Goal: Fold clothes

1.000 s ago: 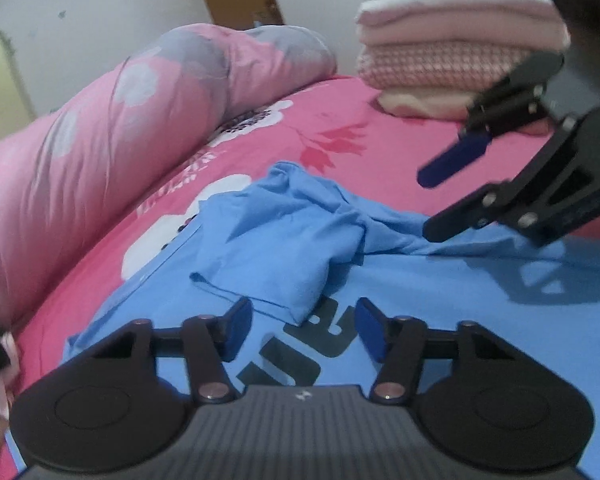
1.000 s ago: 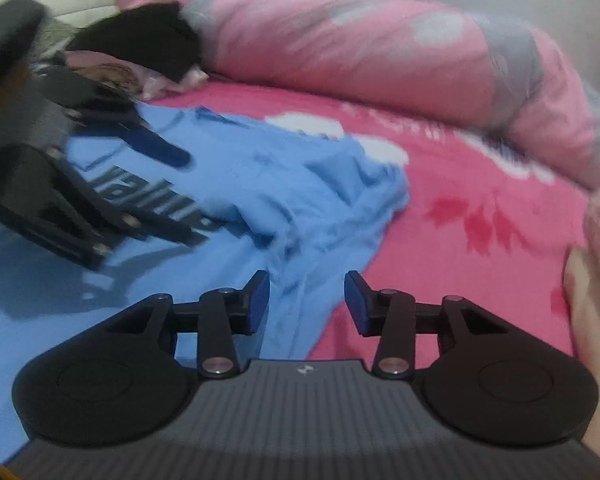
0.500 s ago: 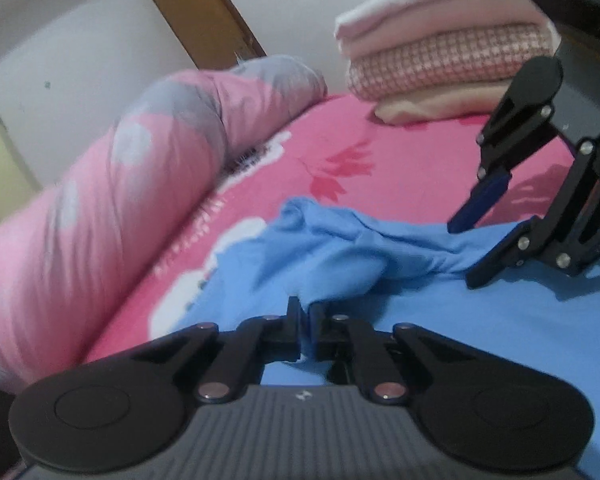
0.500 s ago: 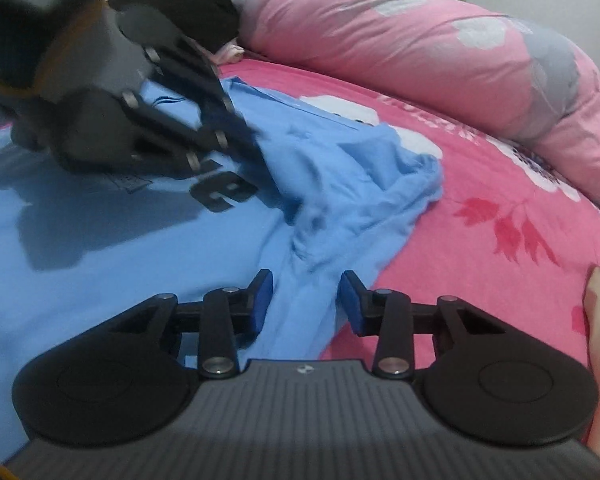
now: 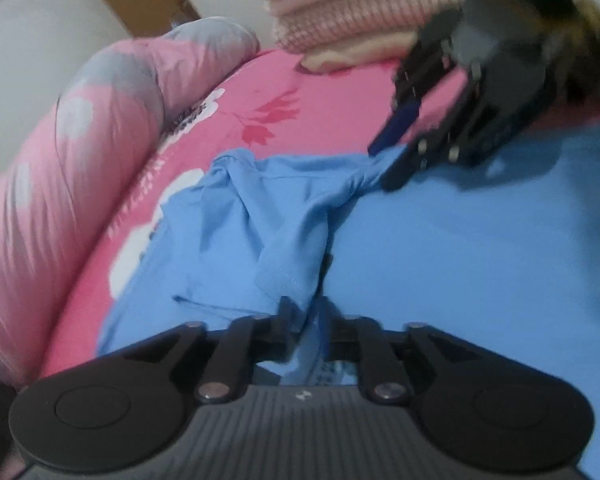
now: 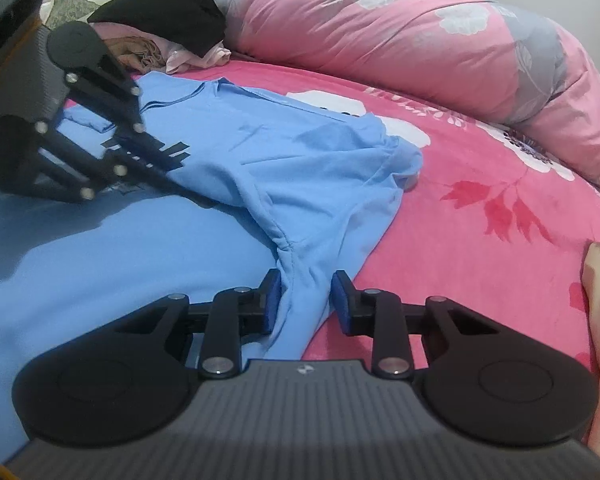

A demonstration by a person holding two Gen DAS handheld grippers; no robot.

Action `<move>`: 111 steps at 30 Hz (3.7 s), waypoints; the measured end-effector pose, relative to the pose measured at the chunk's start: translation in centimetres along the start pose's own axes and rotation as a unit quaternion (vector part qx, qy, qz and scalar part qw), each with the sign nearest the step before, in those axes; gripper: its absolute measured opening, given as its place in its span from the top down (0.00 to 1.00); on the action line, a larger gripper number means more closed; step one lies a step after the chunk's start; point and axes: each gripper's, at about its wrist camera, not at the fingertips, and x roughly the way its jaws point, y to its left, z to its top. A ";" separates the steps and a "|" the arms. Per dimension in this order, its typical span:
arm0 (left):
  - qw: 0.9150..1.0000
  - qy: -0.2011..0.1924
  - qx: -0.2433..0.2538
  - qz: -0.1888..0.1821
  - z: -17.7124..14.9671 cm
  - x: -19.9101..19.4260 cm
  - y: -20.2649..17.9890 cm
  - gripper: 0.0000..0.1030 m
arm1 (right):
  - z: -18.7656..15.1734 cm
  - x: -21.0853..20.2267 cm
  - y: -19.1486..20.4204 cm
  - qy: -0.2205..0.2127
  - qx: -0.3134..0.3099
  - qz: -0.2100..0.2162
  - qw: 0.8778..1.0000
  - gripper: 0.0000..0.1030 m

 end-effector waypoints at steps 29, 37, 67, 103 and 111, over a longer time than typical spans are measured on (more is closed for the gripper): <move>0.952 -0.032 -0.298 0.058 -2.5 6.4 10.9 0.68 | 3.0 1.2 1.1 0.012 0.048 0.289 0.956 0.77; 0.946 -0.036 -0.316 0.057 -2.3 5.1 11.5 0.68 | 5.1 1.0 -0.9 -0.053 0.111 0.249 0.961 0.76; 0.929 -0.006 -0.365 0.066 -1.2 4.7 13.5 0.95 | -3.7 4.1 -10.4 -0.081 0.375 0.204 0.901 0.75; 0.957 -0.046 -0.257 0.125 9.6 18.0 11.3 0.38 | -3.9 4.6 -10.7 -0.062 0.373 0.217 0.900 0.77; 0.925 -0.027 -0.344 0.160 8.7 11.7 15.4 0.35 | -4.6 4.9 -11.2 -0.069 0.394 0.235 0.886 0.77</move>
